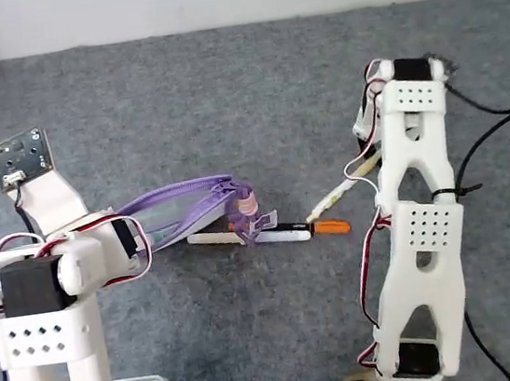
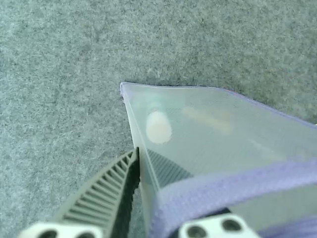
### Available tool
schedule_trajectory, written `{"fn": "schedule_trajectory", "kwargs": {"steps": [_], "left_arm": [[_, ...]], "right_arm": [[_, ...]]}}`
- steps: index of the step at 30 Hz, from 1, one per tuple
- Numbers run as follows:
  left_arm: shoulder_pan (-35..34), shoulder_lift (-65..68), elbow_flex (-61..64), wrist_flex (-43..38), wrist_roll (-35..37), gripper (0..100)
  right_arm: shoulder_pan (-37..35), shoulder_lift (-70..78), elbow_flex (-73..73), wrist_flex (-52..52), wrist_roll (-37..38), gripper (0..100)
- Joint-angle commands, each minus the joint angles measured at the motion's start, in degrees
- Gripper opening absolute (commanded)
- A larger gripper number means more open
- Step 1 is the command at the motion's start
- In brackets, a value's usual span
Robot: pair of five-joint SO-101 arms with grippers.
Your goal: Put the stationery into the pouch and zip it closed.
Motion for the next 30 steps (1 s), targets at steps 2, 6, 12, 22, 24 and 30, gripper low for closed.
{"fn": "schedule_trajectory", "kwargs": {"steps": [2,6,12,22,24,30], "left_arm": [[-0.44,1.93,2.33,-1.23,0.53,1],[-0.44,1.93,2.33,-1.23,0.53,1],[-0.44,1.93,2.33,-1.23,0.53,1],[-0.44,1.93,2.33,-1.23,0.53,1],[-0.44,1.93,2.33,-1.14,0.53,1],[-0.44,1.93,2.33,-1.14,0.53,1]], "right_arm": [[1.01,-12.18,-3.60,2.68,5.63,0.8],[0.31,-20.62,-3.60,2.77,11.16,0.8],[-1.89,-34.51,-0.70,2.77,18.11,0.8],[-17.80,-68.26,26.11,2.42,21.36,0.8],[-22.81,-72.92,26.64,2.07,21.27,0.8],[-35.03,-80.40,26.64,-7.87,21.19,0.8]]}}
